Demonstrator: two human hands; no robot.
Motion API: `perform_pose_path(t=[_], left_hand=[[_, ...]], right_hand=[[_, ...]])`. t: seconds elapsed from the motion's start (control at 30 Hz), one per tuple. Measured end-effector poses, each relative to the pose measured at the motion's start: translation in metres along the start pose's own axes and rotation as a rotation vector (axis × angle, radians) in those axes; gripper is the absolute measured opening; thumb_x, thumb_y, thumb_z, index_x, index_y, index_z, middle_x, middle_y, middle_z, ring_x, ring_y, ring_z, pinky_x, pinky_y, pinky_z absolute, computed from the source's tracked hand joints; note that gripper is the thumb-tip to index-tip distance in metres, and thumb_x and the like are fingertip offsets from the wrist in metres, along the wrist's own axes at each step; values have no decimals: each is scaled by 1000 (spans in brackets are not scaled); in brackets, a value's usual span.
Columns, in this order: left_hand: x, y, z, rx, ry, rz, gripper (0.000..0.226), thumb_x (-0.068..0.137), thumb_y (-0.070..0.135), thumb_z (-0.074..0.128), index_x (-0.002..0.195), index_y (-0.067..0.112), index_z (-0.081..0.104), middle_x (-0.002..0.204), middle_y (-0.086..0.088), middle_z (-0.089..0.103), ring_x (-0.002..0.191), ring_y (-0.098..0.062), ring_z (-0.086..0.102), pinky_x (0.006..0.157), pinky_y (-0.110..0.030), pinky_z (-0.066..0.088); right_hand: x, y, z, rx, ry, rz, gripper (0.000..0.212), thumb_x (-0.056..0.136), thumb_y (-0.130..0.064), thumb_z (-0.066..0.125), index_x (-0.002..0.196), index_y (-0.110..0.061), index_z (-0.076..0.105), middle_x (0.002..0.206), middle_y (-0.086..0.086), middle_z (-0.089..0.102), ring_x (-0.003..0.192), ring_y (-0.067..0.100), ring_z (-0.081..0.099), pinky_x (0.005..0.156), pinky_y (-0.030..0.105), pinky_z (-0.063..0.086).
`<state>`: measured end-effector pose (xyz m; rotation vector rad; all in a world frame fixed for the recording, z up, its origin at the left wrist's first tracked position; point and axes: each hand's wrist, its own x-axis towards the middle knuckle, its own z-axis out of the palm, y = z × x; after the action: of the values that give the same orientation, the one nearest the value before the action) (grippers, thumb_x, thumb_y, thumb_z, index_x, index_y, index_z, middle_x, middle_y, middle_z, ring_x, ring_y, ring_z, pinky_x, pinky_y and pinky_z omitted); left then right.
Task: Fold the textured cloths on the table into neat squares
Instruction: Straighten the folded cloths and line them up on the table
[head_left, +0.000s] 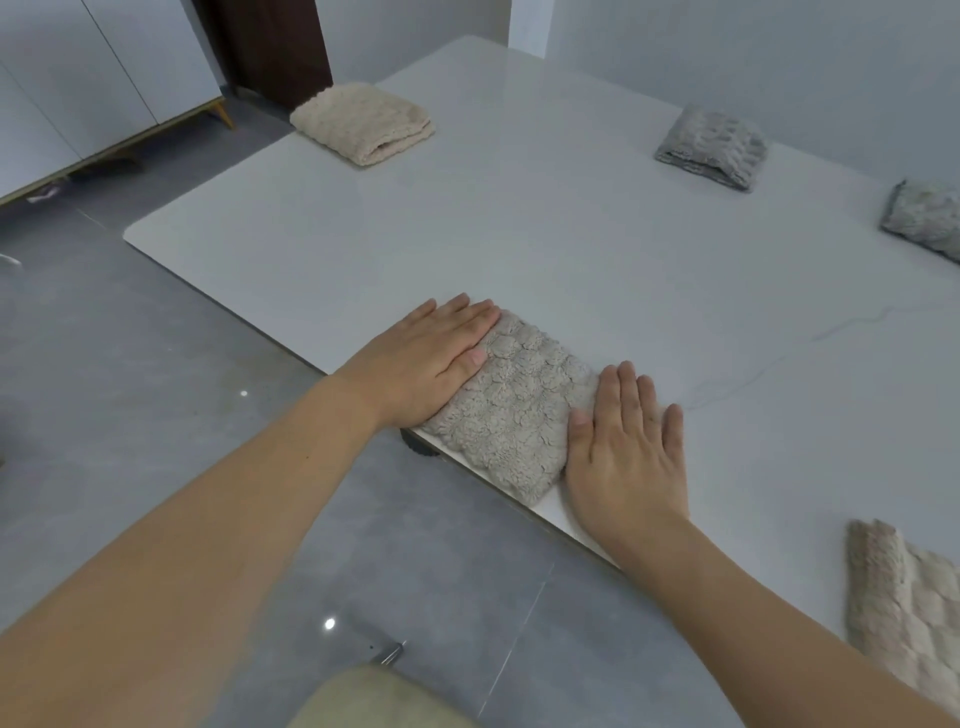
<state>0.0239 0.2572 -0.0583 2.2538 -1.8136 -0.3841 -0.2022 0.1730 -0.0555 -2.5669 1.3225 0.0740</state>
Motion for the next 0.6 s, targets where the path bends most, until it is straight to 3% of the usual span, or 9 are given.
perform_pose_path(t=[0.1,0.2,0.3,0.4,0.6], left_hand=[[-4,12,-7,-176,66,-130,52,107,35,22,156,18,21,163,2,20,151,-11,7,119,-23,-3],[-17,50,-4,-219,459,-442,52,105,29,23,153,9,28,158,-9,30,150,-25,16,122,-34,0],[-21,106,5,-304,767,-742,56,103,30,24,154,7,21,162,-7,21,152,-25,5,121,-39,-5],[-8,142,18,-460,804,-926,59,102,30,25,156,8,14,165,-5,13,152,-22,-2,122,-43,-6],[8,151,40,-369,766,-1070,62,101,33,20,156,6,13,165,-6,9,152,-23,-4,122,-44,-5]], right_hand=[[14,12,-11,94,-13,-109,59,102,-40,10,155,-16,3,163,-1,-4,148,12,-10,120,36,-9],[44,22,-31,405,-41,-407,56,102,-40,18,154,-20,12,162,-6,6,147,3,-1,121,27,-2],[83,19,-49,476,-104,-684,53,102,-32,25,152,-17,21,160,-6,15,146,-1,8,120,20,4],[111,16,-53,353,-168,-850,52,103,-29,26,153,-15,22,161,-4,15,147,2,8,121,28,7],[127,13,-40,181,-255,-994,53,104,-34,25,155,-24,15,162,-10,10,147,2,2,122,36,3]])
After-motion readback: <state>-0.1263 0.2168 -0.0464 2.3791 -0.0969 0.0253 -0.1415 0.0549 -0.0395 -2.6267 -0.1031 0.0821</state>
